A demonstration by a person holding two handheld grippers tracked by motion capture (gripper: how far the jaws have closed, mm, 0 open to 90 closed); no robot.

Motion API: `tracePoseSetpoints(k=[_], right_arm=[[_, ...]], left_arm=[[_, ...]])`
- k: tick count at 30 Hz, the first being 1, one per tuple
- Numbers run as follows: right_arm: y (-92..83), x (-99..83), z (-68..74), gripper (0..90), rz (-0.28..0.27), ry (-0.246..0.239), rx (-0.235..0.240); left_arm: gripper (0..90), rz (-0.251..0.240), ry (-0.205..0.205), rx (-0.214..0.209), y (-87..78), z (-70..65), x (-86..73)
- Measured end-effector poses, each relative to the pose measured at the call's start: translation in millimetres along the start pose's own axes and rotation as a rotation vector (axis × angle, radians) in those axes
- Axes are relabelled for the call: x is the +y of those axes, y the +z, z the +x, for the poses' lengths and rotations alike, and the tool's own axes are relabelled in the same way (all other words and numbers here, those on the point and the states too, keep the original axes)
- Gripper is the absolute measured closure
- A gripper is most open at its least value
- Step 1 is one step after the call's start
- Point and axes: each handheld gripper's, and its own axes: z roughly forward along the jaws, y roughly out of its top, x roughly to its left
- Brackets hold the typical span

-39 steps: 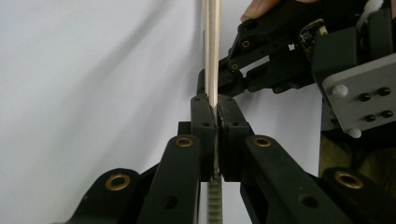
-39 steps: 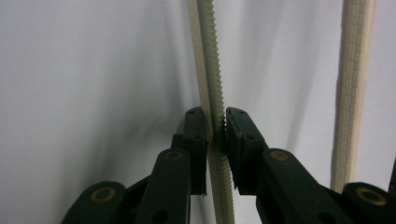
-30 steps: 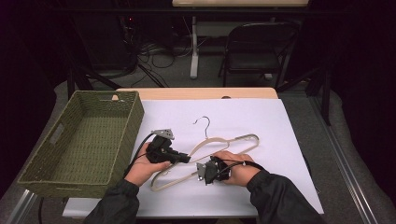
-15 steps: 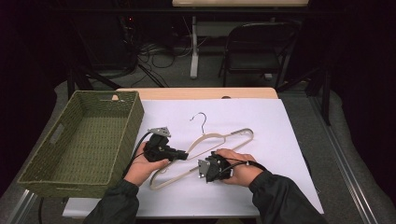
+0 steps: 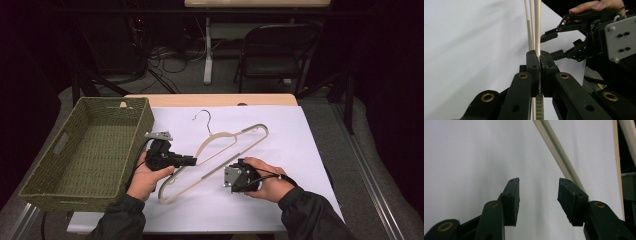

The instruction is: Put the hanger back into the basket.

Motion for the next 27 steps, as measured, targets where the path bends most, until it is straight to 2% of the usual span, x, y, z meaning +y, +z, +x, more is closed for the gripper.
tracePoseSetpoints(k=[1,6,8,10,12,13,14,15,16,17,18,19,22,23,24,27], right_arm=[[-1.8,-1.4,0.0,52.0,-0.006,0.008,0.002],[-11.1,-12.3,0.2,49.2,-0.020,0.053,-0.011],[-13.7,-18.2,0.0,48.5,-0.018,0.081,-0.017],[-15.3,-21.1,-1.0,48.3,-0.017,0.087,-0.020],[-17.8,-28.3,-1.8,47.9,-0.031,0.120,-0.027],[-23.2,-33.1,-1.8,47.7,0.007,0.144,-0.044],[-23.2,-33.1,-1.8,47.7,0.007,0.144,-0.044],[-21.1,-36.1,-2.1,47.6,-0.035,0.155,-0.033],[-24.0,-40.9,-2.2,47.6,-0.010,0.165,-0.046],[-24.2,-42.4,-2.6,47.6,-0.012,0.165,-0.045],[-24.8,-44.6,-2.1,47.6,-0.011,0.177,-0.047],[-25.1,-46.0,-2.7,47.5,-0.012,0.174,-0.049],[-25.8,-48.7,-2.7,47.5,-0.008,0.187,-0.054],[-25.8,-48.7,-2.7,47.5,-0.008,0.187,-0.054],[-25.4,-50.1,-3.5,47.5,-0.007,0.190,-0.055],[-24.2,-50.6,-4.1,47.5,0.000,0.195,-0.058]], left_arm=[[87.9,0.000,0.000,0.000,0.0,0.0,0.0],[87.9,-0.023,-0.026,0.006,-21.7,-12.3,2.4],[87.9,-0.029,-0.040,0.018,-31.0,-15.8,2.8],[87.9,-0.031,-0.044,0.022,-35.9,-17.5,2.9],[87.9,-0.033,-0.051,0.038,-49.4,-20.4,2.5],[87.9,-0.036,-0.047,0.053,-61.8,-22.1,1.6],[87.9,-0.036,-0.047,0.053,-61.8,-22.1,1.6],[87.9,-0.041,-0.049,0.065,-73.3,-23.5,0.5],[87.9,-0.047,-0.050,0.077,-86.0,-24.3,-0.5],[87.9,-0.055,-0.051,0.085,-96.9,-23.8,-1.4],[87.9,-0.055,-0.051,0.085,-96.9,-23.8,-1.4],[87.9,-0.071,-0.058,0.095,-112.4,-22.7,-2.6],[87.9,-0.091,-0.073,0.132,-139.2,-17.5,-5.7],[87.9,-0.091,-0.073,0.132,-139.2,-17.5,-5.7],[87.9,-0.109,-0.082,0.157,-159.0,-12.4,-8.8],[87.9,-0.144,-0.095,0.172,-184.8,-2.3,-12.8]])
